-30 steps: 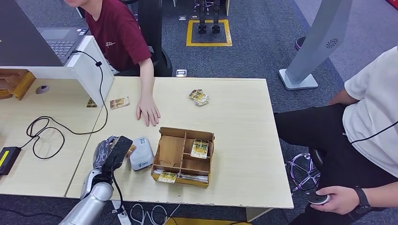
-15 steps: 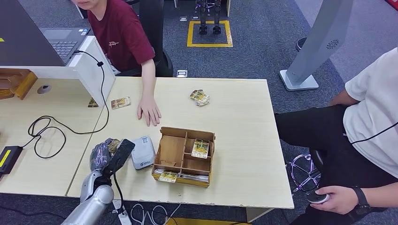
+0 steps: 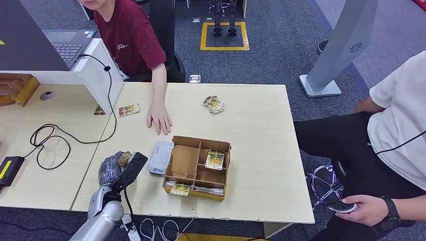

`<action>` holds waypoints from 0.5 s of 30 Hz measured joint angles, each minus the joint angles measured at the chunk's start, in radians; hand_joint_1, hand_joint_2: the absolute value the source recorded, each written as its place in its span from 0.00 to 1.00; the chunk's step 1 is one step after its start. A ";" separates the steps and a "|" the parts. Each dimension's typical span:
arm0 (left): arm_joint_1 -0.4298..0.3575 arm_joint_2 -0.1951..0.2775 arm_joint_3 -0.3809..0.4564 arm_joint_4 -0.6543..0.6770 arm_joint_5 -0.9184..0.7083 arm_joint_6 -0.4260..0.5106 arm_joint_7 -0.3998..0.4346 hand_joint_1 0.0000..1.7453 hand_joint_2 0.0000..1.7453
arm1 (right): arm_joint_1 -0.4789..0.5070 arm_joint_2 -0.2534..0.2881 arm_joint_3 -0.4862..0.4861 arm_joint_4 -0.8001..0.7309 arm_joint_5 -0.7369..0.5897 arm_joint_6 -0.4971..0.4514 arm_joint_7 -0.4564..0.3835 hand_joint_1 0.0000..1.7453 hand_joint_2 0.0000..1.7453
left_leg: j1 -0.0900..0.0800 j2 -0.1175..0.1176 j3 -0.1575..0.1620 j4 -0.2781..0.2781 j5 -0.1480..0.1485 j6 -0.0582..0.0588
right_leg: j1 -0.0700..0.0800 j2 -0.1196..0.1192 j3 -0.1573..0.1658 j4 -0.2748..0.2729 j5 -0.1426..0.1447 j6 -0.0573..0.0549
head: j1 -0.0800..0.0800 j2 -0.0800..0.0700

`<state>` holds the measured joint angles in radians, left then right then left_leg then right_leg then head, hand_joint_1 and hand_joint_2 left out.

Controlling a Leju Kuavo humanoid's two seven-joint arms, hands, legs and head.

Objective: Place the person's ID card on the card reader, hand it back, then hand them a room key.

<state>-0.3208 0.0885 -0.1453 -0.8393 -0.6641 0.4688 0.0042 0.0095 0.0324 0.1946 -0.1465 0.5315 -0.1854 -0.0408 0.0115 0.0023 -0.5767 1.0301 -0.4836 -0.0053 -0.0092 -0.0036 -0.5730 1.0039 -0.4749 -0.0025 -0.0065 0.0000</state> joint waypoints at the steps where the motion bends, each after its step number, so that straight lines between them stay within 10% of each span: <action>1: 0.000 -0.001 0.000 0.000 -0.007 0.001 0.003 1.00 1.00 | 0.000 0.000 0.000 0.000 0.000 0.000 0.000 0.00 1.00 | 0.000 0.000 0.000 0.000 0.000 0.000 | 0.000 0.000 0.000 0.000 0.000 0.000 | 0.000 0.000; 15: 0.017 -0.023 0.019 -0.025 -0.039 -0.026 -0.025 1.00 1.00 | -0.002 0.000 0.000 0.000 0.001 -0.002 0.000 0.00 1.00 | 0.000 0.000 0.000 0.000 0.000 0.000 | 0.000 0.000 0.000 0.000 0.000 0.000 | 0.000 0.000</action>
<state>-0.3036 0.0659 -0.1268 -0.8639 -0.7034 0.4425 -0.0206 0.0079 0.0324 0.1949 -0.1465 0.5322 -0.1877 -0.0408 0.0113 0.0023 -0.5764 1.0301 -0.4835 -0.0053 -0.0092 -0.0037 -0.5728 1.0039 -0.4748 -0.0025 -0.0065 0.0000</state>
